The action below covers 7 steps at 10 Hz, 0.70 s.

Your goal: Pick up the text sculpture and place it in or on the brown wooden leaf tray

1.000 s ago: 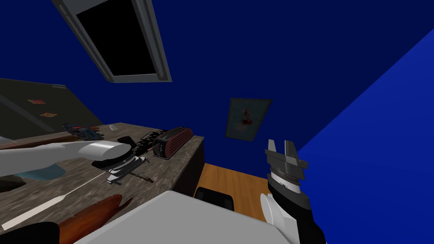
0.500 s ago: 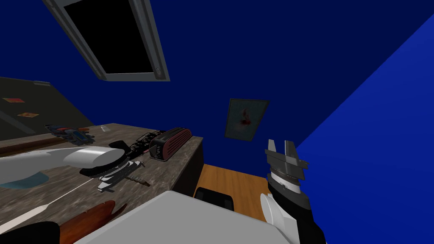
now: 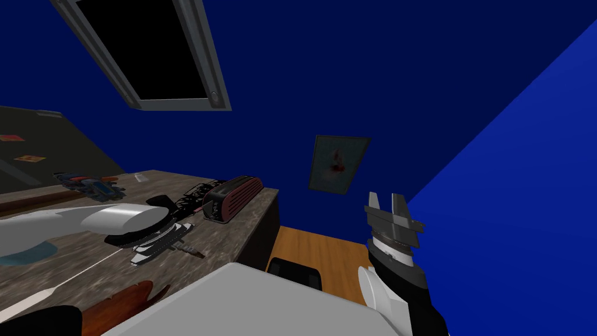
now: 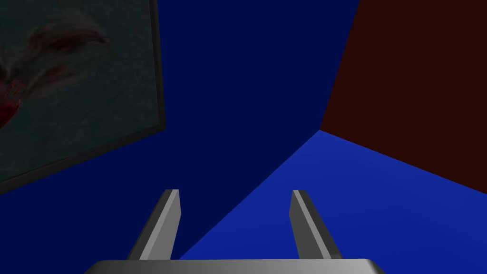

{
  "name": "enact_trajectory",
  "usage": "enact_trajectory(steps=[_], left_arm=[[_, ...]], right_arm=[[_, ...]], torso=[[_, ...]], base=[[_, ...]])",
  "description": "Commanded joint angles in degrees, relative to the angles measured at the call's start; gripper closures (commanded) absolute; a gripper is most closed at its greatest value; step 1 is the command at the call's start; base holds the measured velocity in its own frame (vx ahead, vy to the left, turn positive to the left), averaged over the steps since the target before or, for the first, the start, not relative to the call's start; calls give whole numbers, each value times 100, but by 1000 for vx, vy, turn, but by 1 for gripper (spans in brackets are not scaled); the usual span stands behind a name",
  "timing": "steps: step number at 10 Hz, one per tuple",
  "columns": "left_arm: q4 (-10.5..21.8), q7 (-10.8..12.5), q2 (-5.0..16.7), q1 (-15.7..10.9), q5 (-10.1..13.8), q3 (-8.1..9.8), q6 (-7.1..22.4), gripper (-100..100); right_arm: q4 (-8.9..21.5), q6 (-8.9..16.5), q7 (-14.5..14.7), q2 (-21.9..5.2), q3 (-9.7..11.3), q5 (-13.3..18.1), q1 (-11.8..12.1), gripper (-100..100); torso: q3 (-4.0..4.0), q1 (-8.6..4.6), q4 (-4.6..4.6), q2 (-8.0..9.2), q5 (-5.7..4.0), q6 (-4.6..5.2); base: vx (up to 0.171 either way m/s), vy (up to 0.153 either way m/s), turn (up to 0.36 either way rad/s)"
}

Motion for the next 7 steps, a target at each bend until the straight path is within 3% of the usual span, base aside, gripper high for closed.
enact_trajectory(steps=[1, 2, 3, 4, 5, 7], left_arm=[[0, 0, 0, 0, 0, 0, 0, 100], [1, 1, 0, 1, 0, -1, 2, 100], [1, 0, 1, 2, -1, -2, 4, 0], [2, 9, 29, -21, 10, -18, -14, 100], [0, 38, 195, -8, 128, 162, 126, 100], [-2, 67, 362, 5, 246, 342, 266, 100]], right_arm=[[0, 0, 0, 0, 0, 0, 0, 0], [0, 0, 0, 0, 0, 0, 0, 0], [0, 0, 0, 0, 0, 0, 0, 0], [0, 0, 0, 0, 0, 0, 0, 0], [0, 0, 0, 0, 0, 0, 0, 0], [0, 0, 0, 0, 0, 0, 0, 0]], torso=[[0, 0, 0, 0, 0, 0], [1, 1, 1, 1, 1, 1], [2, 1, 2, 2, 2, 1], [2, 2, 2, 3, 2, 1], [3, 2, 3, 4, 2, 1], [7, 0, 3, 12, -1, -3]], base=[[0, 0, 0], [0, 0, 0], [0, 0, 0], [-5, 1, 45], [-30, 6, 88], [-37, 8, 62]])
